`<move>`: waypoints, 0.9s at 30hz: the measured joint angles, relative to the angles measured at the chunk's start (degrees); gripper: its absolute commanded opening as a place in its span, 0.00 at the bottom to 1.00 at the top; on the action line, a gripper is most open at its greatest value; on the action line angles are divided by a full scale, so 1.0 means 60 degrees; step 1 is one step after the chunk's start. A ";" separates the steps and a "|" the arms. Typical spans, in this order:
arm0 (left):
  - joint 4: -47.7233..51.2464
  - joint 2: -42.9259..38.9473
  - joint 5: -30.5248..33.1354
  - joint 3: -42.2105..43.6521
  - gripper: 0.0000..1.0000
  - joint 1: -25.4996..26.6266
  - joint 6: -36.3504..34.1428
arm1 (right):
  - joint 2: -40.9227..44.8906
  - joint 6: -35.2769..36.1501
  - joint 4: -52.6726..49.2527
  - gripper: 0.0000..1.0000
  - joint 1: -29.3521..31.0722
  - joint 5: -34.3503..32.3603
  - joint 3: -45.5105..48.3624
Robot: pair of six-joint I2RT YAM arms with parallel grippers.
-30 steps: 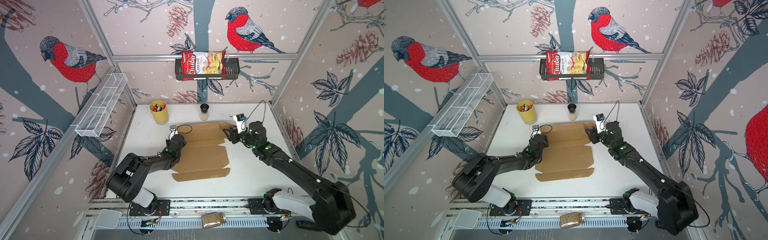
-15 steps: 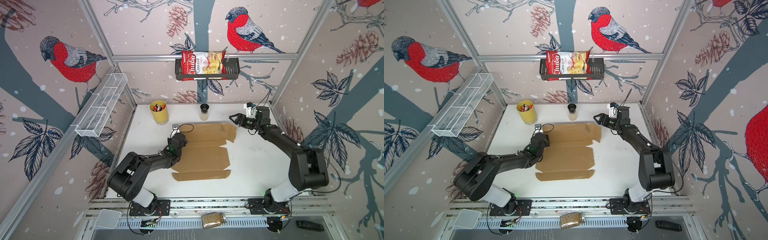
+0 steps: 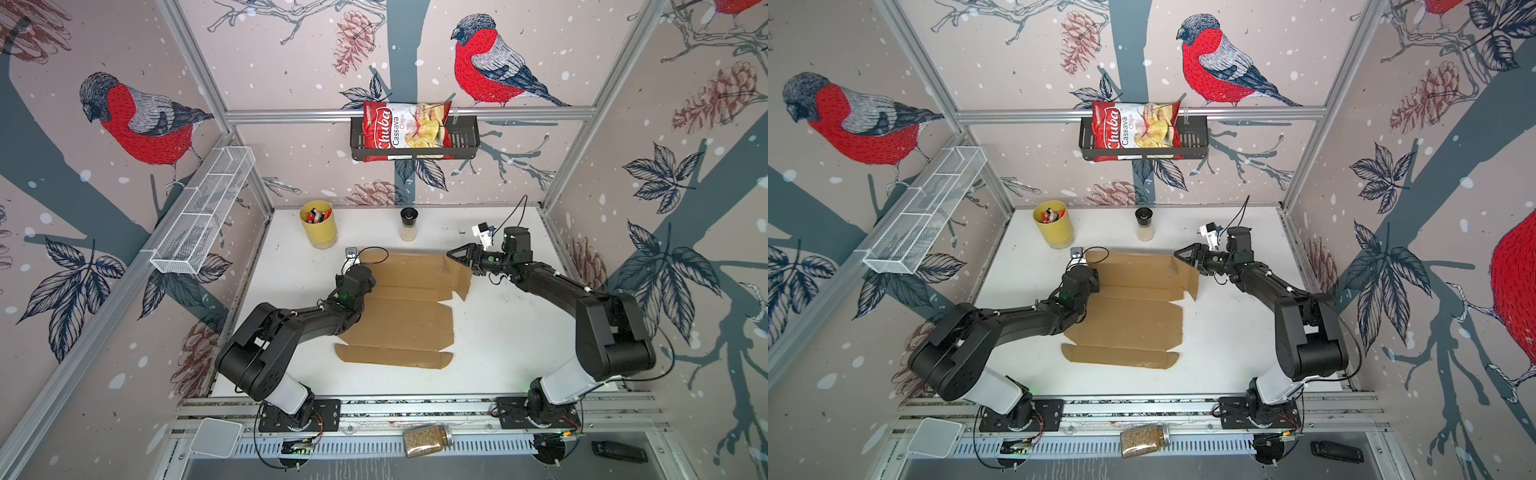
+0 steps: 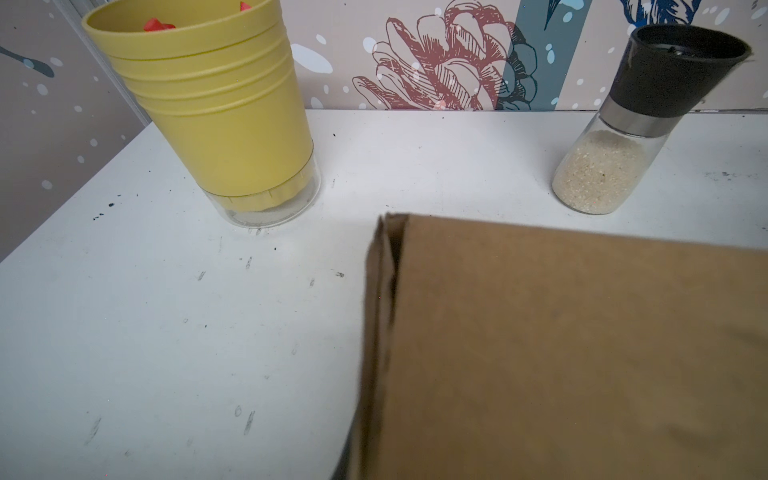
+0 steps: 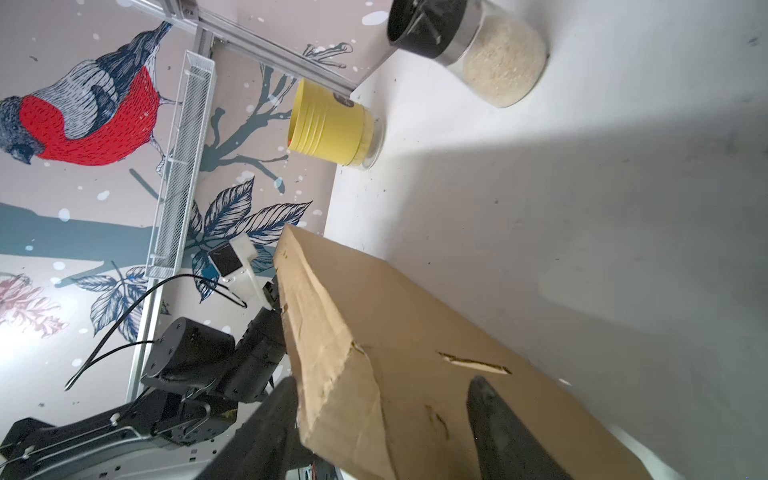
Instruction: Fold the paper box
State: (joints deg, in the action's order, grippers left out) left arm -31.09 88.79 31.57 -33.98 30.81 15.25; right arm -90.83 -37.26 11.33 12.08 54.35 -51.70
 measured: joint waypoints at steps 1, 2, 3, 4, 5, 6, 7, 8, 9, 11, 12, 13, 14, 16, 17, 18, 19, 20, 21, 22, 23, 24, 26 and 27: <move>-0.0015 0.0000 0.0004 0.0011 0.00 0.0000 0.0007 | 0.0044 -0.0055 0.0044 0.67 0.0087 0.0029 -0.0022; -0.0029 -0.0004 0.0000 0.0015 0.00 0.0000 0.0015 | 0.0069 -0.0055 0.0025 0.67 0.0189 0.0058 -0.0084; -0.0029 -0.0007 0.0000 0.0018 0.00 0.0000 0.0055 | 0.0080 -0.0033 0.0018 0.67 0.0273 0.0084 -0.0146; -0.0025 -0.0015 0.0000 0.0022 0.00 0.0000 0.0073 | 0.0106 -0.0025 0.0022 0.67 0.0375 0.0131 -0.0197; -0.0022 -0.0018 0.0022 0.0025 0.00 0.0000 0.0135 | 0.0164 -0.0022 0.0011 0.68 0.0470 0.0142 -0.0200; -0.0004 -0.0025 0.0033 0.0025 0.00 0.0000 0.0164 | 0.0229 -0.0015 -0.0062 0.68 0.0539 0.0171 -0.0200; 0.0022 -0.0040 0.0080 0.0025 0.00 0.0000 0.0178 | 0.0302 0.0011 -0.0175 0.68 0.0605 0.0186 -0.0200; 0.0087 -0.0073 0.0160 0.0025 0.00 0.0000 0.0229 | 0.0361 0.0051 -0.0277 0.69 0.0659 0.0186 -0.0197; 0.0153 -0.0106 0.0226 0.0033 0.00 -0.0004 0.0248 | 0.0423 0.0120 -0.0375 0.69 0.0692 0.0186 -0.0175; 0.0248 -0.0189 0.0284 0.0073 0.00 -0.0051 0.0335 | 0.0561 0.0200 -0.0521 0.69 0.0721 0.0186 -0.0073; 0.0273 -0.0215 0.0313 0.0084 0.00 -0.0073 0.0404 | 0.0605 0.0222 -0.0568 0.70 0.0718 0.0186 -0.0033; 0.0284 -0.0219 0.0331 0.0087 0.00 -0.0095 0.0423 | 0.0637 0.0226 -0.0623 0.70 0.0703 0.0186 0.0007; 0.0284 -0.0219 0.0339 0.0087 0.00 -0.0098 0.0426 | 0.0637 0.0233 -0.0692 0.70 0.0678 0.0182 0.0018; 0.0284 -0.0219 0.0331 0.0087 0.00 -0.0102 0.0466 | 0.0568 0.0226 -0.0718 0.69 0.0667 0.0168 0.0029; 0.0280 -0.0215 0.0328 0.0087 0.00 -0.0102 0.0466 | 0.0503 0.0215 -0.0688 0.69 0.0667 0.0142 0.0029; 0.0277 -0.0208 0.0317 0.0087 0.00 -0.0102 0.0466 | 0.0433 0.0175 -0.0656 0.70 0.0685 0.0135 0.0029; 0.0262 -0.0200 0.0306 0.0091 0.00 -0.0102 0.0466 | 0.0364 0.0127 -0.0605 0.70 0.0736 0.0102 0.0029; 0.0226 -0.0193 0.0306 0.0102 0.00 -0.0095 0.0466 | 0.0306 -0.0004 -0.0528 0.70 0.0790 0.0073 0.0025; 0.0211 -0.0189 0.0306 0.0113 0.00 -0.0087 0.0466 | 0.0262 -0.0087 -0.0466 0.70 0.0852 0.0036 0.0007; 0.0178 -0.0189 0.0302 0.0127 0.00 -0.0076 0.0466 | 0.0200 -0.0098 -0.0412 0.69 0.0878 0.0000 -0.0036; 0.0142 -0.0189 0.0302 0.0142 0.00 -0.0069 0.0466 | 0.0135 -0.0113 -0.0353 0.69 0.0918 -0.0029 -0.0095; 0.0127 -0.0189 0.0299 0.0153 0.00 -0.0055 0.0463 | 0.0076 -0.0157 -0.0313 0.69 0.0922 -0.0076 -0.0142; 0.0084 -0.0189 0.0259 0.0164 0.00 -0.0036 0.0459 | -0.0076 -0.0310 -0.0284 0.68 0.0918 -0.0244 -0.0291; 0.0073 -0.0189 0.0259 0.0175 0.00 -0.0036 0.0459 | -0.0146 -0.0306 -0.0339 0.68 0.0922 -0.0353 -0.0393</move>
State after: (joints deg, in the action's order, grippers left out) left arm -30.65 87.66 33.12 -32.93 30.59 18.00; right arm -91.70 -39.09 9.30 17.61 52.23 -54.06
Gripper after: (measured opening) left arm 0.076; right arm 0.681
